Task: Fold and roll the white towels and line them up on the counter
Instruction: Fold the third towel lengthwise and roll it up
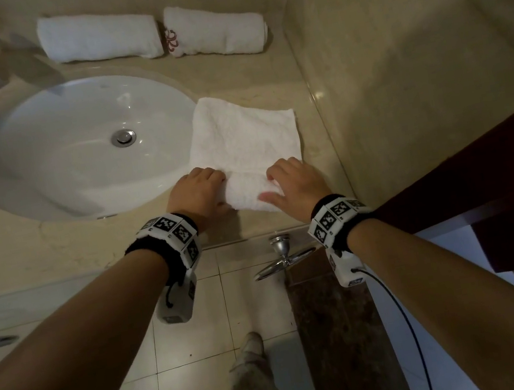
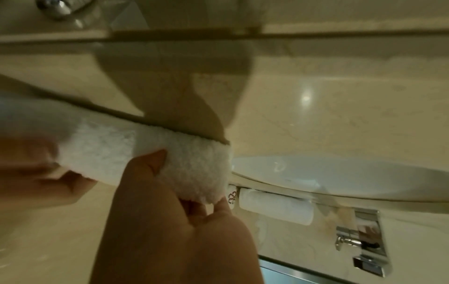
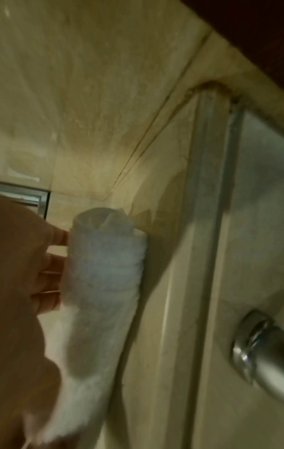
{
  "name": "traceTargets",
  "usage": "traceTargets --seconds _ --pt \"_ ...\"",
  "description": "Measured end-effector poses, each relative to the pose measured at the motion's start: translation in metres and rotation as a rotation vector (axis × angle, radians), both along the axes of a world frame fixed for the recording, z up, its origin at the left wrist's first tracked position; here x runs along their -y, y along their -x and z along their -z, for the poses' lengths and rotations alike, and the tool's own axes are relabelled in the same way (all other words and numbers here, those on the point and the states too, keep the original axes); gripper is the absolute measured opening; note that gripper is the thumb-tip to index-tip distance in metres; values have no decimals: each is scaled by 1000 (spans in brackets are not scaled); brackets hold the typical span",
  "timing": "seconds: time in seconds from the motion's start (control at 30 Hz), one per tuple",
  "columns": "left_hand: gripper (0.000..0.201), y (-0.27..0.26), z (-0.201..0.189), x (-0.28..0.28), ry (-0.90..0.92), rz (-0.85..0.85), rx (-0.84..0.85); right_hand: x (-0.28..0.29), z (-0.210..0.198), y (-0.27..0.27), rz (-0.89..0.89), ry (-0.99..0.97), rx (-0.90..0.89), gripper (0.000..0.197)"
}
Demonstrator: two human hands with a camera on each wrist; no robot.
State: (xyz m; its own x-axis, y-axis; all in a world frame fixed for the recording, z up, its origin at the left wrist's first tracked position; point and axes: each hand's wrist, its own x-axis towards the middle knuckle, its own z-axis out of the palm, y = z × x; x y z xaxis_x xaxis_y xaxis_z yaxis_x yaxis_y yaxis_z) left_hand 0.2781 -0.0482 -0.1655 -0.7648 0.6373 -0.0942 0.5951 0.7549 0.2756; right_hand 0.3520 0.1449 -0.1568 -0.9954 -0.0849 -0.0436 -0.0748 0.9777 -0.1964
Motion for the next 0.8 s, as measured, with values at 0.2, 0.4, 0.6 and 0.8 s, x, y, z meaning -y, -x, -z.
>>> traceTargets --seconds 0.2,0.4,0.6,0.8 --pt "46 1 -14 -11 20 -76 126 -5 1 -1 29 -48 137 55" --pt "43 -1 -22 -9 34 -170 290 -13 -6 -1 151 241 309 47" --pt "46 -2 -25 -9 35 -186 215 -9 -20 6 158 310 396 40" --pt "28 -3 -20 2 -48 109 -270 -9 -18 23 233 336 433 42"
